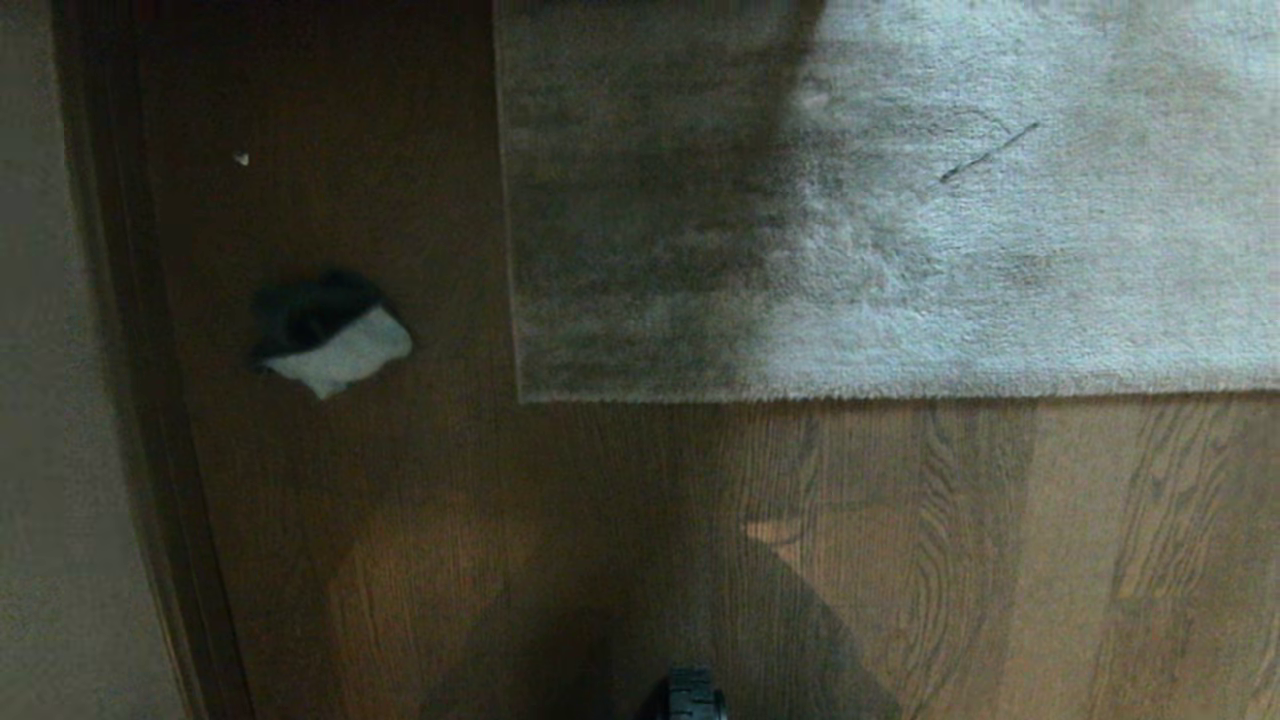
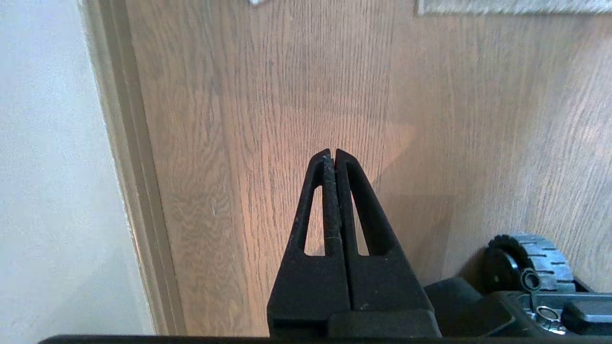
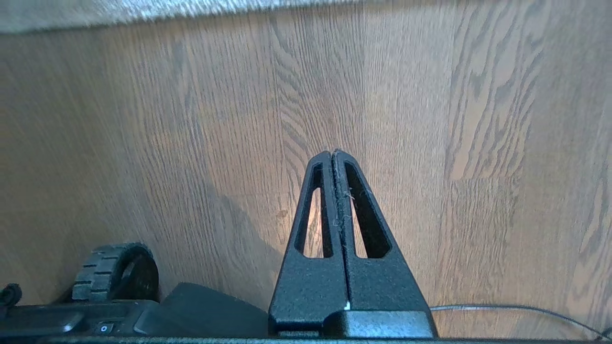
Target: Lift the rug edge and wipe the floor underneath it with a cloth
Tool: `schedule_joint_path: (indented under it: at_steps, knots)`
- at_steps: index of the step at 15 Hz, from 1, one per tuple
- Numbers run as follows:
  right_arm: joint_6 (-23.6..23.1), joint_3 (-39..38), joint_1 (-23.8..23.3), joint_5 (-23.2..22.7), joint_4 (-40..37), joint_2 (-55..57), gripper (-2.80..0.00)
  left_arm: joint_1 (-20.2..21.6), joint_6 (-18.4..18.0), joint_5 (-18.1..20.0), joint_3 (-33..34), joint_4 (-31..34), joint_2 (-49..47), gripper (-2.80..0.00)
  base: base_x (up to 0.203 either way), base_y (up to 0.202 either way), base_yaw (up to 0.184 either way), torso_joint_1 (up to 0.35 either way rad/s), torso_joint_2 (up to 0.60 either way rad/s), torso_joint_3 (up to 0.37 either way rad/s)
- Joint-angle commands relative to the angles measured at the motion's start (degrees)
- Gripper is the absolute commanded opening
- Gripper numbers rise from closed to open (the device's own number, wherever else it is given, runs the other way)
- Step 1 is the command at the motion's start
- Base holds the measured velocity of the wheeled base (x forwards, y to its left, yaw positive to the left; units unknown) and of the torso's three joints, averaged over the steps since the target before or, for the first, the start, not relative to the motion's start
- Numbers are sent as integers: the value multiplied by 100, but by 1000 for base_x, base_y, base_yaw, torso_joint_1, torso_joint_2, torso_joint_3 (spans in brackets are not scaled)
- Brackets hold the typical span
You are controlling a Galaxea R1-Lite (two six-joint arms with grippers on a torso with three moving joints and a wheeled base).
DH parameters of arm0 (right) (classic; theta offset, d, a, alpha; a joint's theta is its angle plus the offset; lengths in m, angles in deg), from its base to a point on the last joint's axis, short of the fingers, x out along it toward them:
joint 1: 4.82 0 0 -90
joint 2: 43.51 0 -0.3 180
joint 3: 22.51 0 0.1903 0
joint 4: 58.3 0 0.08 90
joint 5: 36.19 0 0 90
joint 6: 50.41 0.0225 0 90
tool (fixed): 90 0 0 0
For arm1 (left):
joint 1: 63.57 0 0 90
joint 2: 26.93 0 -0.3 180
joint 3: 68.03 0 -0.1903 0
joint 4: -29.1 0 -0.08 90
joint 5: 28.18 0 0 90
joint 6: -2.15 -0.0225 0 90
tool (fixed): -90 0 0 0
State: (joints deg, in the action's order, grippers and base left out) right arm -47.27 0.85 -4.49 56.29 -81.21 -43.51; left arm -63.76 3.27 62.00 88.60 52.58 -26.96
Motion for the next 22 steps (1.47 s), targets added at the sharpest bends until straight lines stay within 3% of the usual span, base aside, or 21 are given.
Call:
schedule_joint_path:
  at_steps: [1,22]
  knots:
    - [3,0,2,7,6,9,-280,1,0,0,0,-2,2,-280,0,0,0,-2,-1,211]
    - [3,0,2,-1,6,9,-280,1,-68,-8,0,7,2,-280,0,0,0,3,2,200]
